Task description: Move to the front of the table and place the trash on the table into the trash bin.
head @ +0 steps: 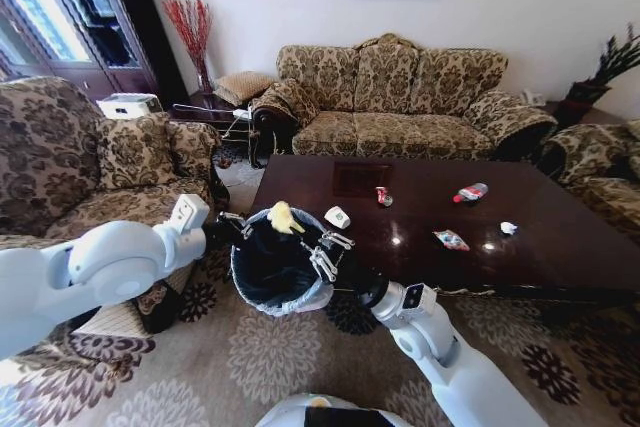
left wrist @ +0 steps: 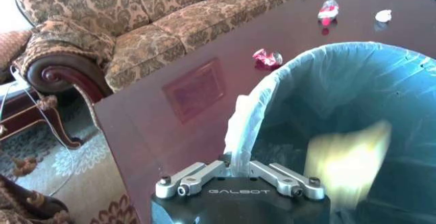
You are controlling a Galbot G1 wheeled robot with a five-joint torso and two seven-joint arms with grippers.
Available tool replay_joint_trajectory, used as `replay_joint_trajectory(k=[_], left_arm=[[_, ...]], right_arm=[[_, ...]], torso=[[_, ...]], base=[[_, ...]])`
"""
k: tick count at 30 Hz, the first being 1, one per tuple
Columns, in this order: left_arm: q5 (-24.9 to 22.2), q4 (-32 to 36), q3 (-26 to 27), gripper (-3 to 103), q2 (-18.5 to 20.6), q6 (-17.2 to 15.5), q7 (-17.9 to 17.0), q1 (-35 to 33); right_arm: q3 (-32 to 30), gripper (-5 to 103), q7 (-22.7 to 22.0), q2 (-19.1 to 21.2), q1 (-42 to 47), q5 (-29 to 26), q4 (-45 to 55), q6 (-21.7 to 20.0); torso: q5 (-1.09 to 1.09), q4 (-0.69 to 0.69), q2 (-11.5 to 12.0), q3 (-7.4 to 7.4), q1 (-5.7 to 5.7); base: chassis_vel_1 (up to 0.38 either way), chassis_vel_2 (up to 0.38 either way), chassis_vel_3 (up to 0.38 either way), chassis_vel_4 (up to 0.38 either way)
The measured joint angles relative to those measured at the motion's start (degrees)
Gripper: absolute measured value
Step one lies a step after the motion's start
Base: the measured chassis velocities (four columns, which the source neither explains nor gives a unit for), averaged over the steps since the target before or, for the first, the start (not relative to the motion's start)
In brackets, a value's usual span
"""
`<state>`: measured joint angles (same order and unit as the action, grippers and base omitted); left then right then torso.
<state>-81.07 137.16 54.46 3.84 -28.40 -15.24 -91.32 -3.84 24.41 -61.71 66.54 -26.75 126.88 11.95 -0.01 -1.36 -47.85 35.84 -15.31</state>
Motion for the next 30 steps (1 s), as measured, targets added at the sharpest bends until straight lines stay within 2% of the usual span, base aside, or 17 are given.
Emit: replay_joint_trajectory(k=[4, 6, 7, 8, 11, 13, 14, 15, 16, 17, 18, 19, 20, 24, 26, 30], left_arm=[[0.14, 0.23, 0.0, 0, -0.81, -0.03, -0.04, -0.59], [0.18, 0.26, -0.01, 0, -1.0, -0.09, -0.07, -0.69], [0.46, 0.15, 0.0, 0, -1.38, -0.19, -0.12, -0.81], [0.46, 0.15, 0.0, 0, -1.38, -0.19, -0.12, -0.81], [1.22, -2.81, 0.06, 0, -2.56, -0.42, -0.09, -0.64], [1.26, -3.39, 0.07, 0, -2.71, -0.42, -0.07, -0.49], [1.32, -5.15, 0.11, 0, -3.09, -0.24, 0.0, 0.05], [1.3, -8.01, 0.11, 0, -3.6, 1.85, -1.36, 0.45], [1.3, -8.01, 0.11, 0, -3.6, 1.85, -1.36, 0.45], [0.98, -10.55, 0.25, 0, -4.24, 3.09, -3.44, 0.99], [0.91, -11.31, 0.35, 0, -4.49, 3.32, -3.92, 1.27], [0.59, -13.6, 0.45, 0, -5.22, 3.89, -4.9, 2.08], [0.51, -14.37, 0.45, 0, -5.51, 4.03, -5.17, 2.39], [0.43, -16.03, 0.48, 0, -6.11, 5.09, -6.29, 3.1], [-0.08, -16.43, 0.51, 0, -7.52, 6.24, -7.18, 4.02], [-0.68, -15.36, 0.59, 0, -8.97, 6.74, -6.89, 4.77]], right_arm=[[-0.08, 45, 0.12, -0.63, 0.46, 0.11, 0.53, -0.07], [-0.35, 45, 0.3, -0.75, 0.69, -0.4, 0.73, -0.06], [-1.16, 50, 0.47, -0.98, 1.2, -2.24, 1.51, -0.02], [-1.16, 50, 0.47, -0.98, 1.2, -2.24, 1.51, -0.02], [-5.72, 67, -2.99, -1.4, 2.63, -7.77, 4.36, -0.54], [-6.59, 67, -3.77, -1.4, 2.74, -8.25, 4.45, -0.6], [-9.35, 73, -6.31, -1.27, 2.83, -9.36, 4.21, -0.68], [-11.97, 79, -11.05, -0.93, 2.57, -9.96, 2.33, -0.73], [-11.97, 79, -11.05, -0.93, 2.57, -9.96, 2.33, -0.73], [-13.42, 84, -16.12, -0.76, 2.29, -9.91, 0.64, -2.41], [-13.86, 89, -18.45, -0.75, 2.2, -9.9, -0.18, -3.55], [-14.36, 94, -23.73, -0.92, 2.09, -9.6, -2.51, -6.59], [-14.38, 98, -25.36, -1.1, 2.05, -9.21, -3.83, -7.76], [-13.67, 100, -26.77, -2.18, 1.65, -7.09, -8.36, -8.41], [-11.79, 100, -26.46, -4.77, -0.23, -5.49, -15.04, -6.59], [-11.22, 100, -26.27, -5.66, -1.0, -5.74, -17.91, -5.66]], torso=[[0.0, 0.0, 0.0, 0.0, 0.0], [0.01, 0.0, 0.0, 0.0, 0.0], [0.0, 0.0, 0.0, 0.0, 0.0], [0.0, 0.0, 0.0, 0.0, 0.0], [0.0, 0.01, 0.0, 0.0, 0.01], [0.0, 0.02, 0.0, 0.0, 0.01], [-0.01, 0.01, 0.0, 0.0, 0.01], [0.0, 0.0, 0.0, 0.0, 0.01], [0.0, 0.0, 0.0, 0.0, 0.01], [-0.01, 0.01, 0.0, 0.0, 0.0], [0.0, 0.0, 0.0, 0.0, 0.0], [0.02, 0.01, 0.0, 0.01, -0.01], [0.01, 0.0, 0.0, 0.01, -0.01], [0.0, 0.0, 0.01, 0.01, -0.01], [0.01, 0.0, 0.01, 0.0, 0.0], [0.0, 0.0, 0.0, 0.0, 0.01]], base=[[0.0, 0.0, 0.0, 0.0], [0.0, 0.0, 0.0, 0.0], [0.0, 0.0, 0.0, 0.0], [0.0, 0.0, 0.0, 0.0], [0.0, 0.0, 0.0, 0.0], [0.0, 0.0, 0.0, 0.0], [0.0, 0.0, 0.0, 0.0], [0.0, 0.0, 0.0, 0.0], [0.0, 0.0, 0.0, 0.0], [0.0, 0.0, 0.0, 0.0], [0.0, 0.0, 0.0, 0.0], [0.0, 0.0, 0.0, 0.0], [0.0, 0.0, 0.0, 0.0], [0.0, 0.0, 0.0, 0.0], [0.0, 0.0, 0.0, 0.0], [-0.053, 0.044, 0.076, -0.044]])
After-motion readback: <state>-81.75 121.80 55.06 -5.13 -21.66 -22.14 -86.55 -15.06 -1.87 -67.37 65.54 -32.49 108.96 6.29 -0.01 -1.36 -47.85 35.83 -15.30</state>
